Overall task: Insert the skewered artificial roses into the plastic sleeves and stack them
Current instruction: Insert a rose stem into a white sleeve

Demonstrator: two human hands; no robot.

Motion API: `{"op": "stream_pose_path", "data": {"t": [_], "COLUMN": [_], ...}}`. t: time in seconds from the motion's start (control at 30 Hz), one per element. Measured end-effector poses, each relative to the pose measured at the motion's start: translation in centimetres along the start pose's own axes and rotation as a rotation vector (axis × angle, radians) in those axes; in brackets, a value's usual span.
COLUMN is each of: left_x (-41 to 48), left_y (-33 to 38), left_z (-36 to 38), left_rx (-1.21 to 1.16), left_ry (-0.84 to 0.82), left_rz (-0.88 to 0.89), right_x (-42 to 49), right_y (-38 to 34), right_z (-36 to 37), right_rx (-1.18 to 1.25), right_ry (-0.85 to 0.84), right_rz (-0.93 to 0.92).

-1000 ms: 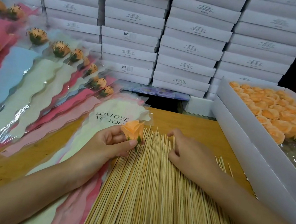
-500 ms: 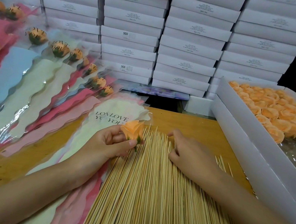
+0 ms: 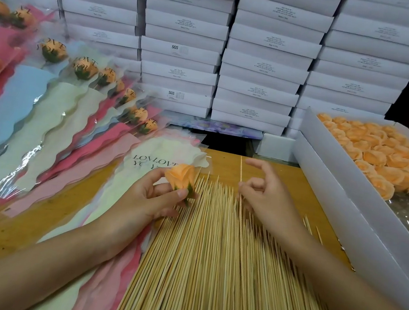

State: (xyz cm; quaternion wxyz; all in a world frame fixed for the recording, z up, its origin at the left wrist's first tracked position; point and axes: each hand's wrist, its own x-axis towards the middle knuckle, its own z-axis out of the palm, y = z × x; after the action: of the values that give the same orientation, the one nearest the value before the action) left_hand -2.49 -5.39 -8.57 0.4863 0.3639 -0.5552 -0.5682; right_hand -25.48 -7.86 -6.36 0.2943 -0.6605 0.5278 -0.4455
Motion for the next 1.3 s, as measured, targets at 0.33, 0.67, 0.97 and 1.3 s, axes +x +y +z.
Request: {"op": "stream_pose_path", "data": {"t": [0.33,0.67,0.97,1.3], "left_x": [0.1,0.1,0.0,0.0], "left_y": [0.1,0.4,0.5,0.7], "left_z": [0.1,0.2,0.0,0.3], "left_rx": [-0.111,-0.152,-0.251,-0.267], "left_ry": [0.028,0.026,0.045,0.104], "left_rz": [0.002,-0.025,0.011,-0.012], "right_x": [-0.2,-0.6,-1.3,-1.6], "right_y": [-1.0,-1.5,-1.9,-1.7], "right_z": [0.3,0.0,0.8,1.5], "right_rx": [0.336,0.583,0.470,0.508], "right_ry": [-0.101,-0.348,-0.684,-0.728], "right_rz": [0.139,0.249,0.159,0.184]}}
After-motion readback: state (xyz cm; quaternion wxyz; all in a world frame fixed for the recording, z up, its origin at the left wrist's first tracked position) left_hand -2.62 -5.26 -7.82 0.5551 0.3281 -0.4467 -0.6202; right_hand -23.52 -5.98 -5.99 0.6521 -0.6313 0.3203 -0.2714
